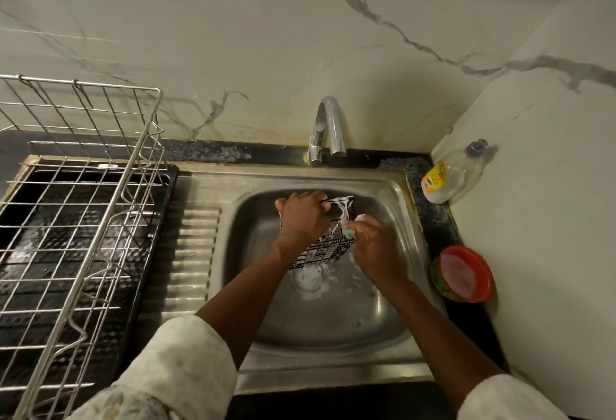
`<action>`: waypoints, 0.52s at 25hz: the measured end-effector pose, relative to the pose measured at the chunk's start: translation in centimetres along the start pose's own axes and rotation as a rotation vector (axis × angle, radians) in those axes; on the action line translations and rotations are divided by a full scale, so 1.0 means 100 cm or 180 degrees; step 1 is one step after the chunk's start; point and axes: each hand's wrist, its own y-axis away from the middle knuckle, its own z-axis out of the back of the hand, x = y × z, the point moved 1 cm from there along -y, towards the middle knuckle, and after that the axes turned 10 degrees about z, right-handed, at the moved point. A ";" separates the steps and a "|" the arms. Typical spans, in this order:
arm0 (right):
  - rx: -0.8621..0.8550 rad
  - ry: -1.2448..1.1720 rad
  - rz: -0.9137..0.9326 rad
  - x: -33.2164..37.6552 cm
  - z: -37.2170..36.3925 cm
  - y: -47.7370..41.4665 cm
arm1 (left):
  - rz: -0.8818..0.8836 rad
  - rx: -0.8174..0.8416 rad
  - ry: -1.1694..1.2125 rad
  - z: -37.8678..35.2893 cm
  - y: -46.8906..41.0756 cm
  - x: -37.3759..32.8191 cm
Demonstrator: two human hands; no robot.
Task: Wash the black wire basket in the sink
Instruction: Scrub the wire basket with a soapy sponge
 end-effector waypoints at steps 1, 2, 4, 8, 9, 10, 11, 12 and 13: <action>-0.0076 -0.0040 -0.0046 0.004 0.004 0.003 | -0.0009 -0.0003 0.0018 0.000 0.000 -0.002; -0.0201 -0.0048 -0.0104 0.006 0.005 -0.001 | 0.0041 0.0028 0.0051 0.002 0.000 -0.003; -0.0387 -0.0007 -0.0234 0.007 0.004 -0.020 | 0.0285 0.0208 0.0155 0.005 0.000 -0.005; -0.0318 -0.0102 -0.0075 0.013 0.003 -0.045 | 0.0622 0.0375 0.0591 0.019 -0.006 0.003; -0.0273 -0.0143 0.0037 0.016 0.005 -0.042 | 0.0679 0.0430 0.0820 0.022 -0.008 0.008; -0.0220 -0.0201 0.0137 0.020 0.009 -0.036 | 0.0718 0.0515 0.1093 0.022 -0.009 0.015; -0.0164 -0.0249 0.0206 0.022 0.013 -0.031 | 0.0738 0.0597 0.1425 0.020 -0.009 0.021; -0.0117 -0.0278 0.0223 0.023 0.016 -0.027 | 0.0760 0.0649 0.1791 0.015 -0.007 0.028; -0.0095 -0.0315 0.0172 0.022 0.017 -0.025 | 0.0793 0.0650 0.2106 0.008 -0.004 0.034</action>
